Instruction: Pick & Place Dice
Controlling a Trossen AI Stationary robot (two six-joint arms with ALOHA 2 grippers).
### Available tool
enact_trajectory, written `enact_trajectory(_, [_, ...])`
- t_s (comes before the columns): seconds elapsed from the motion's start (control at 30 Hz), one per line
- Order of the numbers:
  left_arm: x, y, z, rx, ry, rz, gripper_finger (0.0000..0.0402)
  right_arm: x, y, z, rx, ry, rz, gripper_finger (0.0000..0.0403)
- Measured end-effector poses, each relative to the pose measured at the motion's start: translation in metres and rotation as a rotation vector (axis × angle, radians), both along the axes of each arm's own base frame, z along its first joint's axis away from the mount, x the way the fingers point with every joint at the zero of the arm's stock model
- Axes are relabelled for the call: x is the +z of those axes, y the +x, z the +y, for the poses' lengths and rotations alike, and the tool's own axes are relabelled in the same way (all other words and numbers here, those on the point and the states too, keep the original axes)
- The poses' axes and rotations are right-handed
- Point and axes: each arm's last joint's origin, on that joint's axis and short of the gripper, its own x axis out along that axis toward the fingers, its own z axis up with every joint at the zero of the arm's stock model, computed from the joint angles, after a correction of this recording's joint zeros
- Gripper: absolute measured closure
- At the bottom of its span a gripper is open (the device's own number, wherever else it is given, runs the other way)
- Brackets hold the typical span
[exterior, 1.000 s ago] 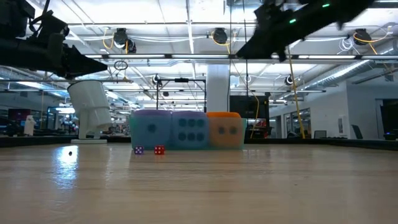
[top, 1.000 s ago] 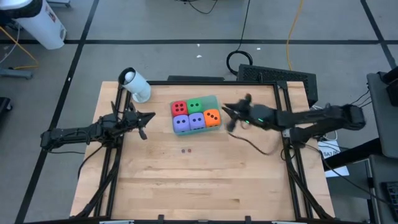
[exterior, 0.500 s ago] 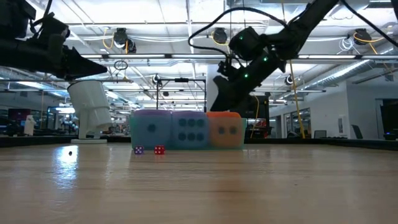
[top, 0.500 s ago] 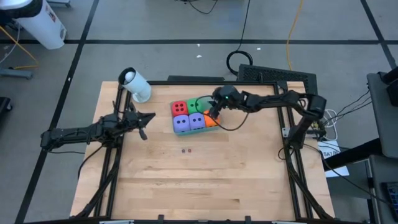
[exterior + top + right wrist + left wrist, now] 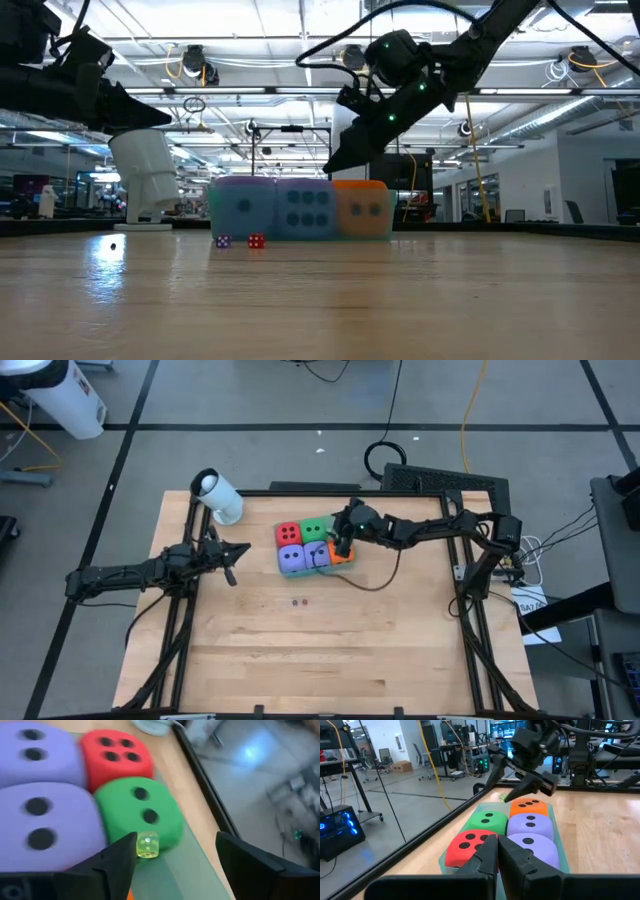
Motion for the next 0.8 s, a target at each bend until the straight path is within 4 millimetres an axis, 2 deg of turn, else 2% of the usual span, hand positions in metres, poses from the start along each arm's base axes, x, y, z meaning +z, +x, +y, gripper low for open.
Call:
enact_trajectory(0.1, [0.0,0.0,0.0,0.0,-0.001,-0.001,0.0378,-0.001,-0.004,-0.009,-0.131,0.18,-0.091,0.0157])
enact_trajectory(0.17, [0.0,0.0,0.0,0.0,-0.002,-0.001,0.0378,-0.001,-0.007,-0.017,-0.118,0.27,-0.129,0.0178])
enact_trajectory(0.3, [0.0,0.0,0.0,0.0,-0.004,-0.002,0.0378,-0.001,-0.007,-0.018,-0.052,0.329,-0.146,0.0242])
enact_trajectory(0.53, [0.0,0.0,0.0,0.0,-0.003,-0.001,0.0378,-0.001,-0.007,-0.019,-0.106,0.404,-0.18,0.0366])
enact_trajectory(0.7, [0.0,0.0,0.0,0.001,-0.003,-0.001,0.0378,-0.002,-0.007,-0.018,-0.092,0.388,-0.164,0.036])
enact_trajectory(0.8, [0.0,0.0,0.0,0.0,-0.003,-0.001,0.0378,0.0,-0.005,-0.015,-0.059,0.344,-0.159,0.0297])
